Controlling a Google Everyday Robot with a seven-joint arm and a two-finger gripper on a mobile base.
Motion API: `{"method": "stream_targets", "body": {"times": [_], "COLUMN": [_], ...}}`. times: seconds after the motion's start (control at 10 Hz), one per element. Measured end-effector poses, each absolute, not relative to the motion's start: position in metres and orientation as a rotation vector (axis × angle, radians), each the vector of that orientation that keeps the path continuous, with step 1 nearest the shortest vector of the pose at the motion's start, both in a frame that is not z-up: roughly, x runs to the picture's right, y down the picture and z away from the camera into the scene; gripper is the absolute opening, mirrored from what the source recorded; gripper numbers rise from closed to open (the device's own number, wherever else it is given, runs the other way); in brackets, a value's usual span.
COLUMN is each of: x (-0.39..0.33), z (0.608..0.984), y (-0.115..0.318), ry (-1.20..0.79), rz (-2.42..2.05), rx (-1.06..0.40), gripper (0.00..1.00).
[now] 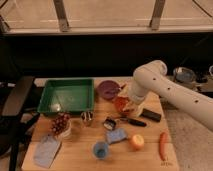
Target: Place brush in plastic cup
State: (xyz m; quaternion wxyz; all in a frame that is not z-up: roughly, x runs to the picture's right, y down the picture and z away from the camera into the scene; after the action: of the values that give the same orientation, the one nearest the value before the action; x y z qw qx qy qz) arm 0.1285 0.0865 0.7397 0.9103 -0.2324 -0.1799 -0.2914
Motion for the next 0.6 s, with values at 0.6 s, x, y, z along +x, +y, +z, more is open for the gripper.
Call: {"method": "stream_targets", "body": {"times": [0.6], "x": [0.065], "z": [0.758], "y": [0.14], "ry": [-0.523], "rz": [-0.869], "rx": [-0.517], "gripper": [0.79]}}
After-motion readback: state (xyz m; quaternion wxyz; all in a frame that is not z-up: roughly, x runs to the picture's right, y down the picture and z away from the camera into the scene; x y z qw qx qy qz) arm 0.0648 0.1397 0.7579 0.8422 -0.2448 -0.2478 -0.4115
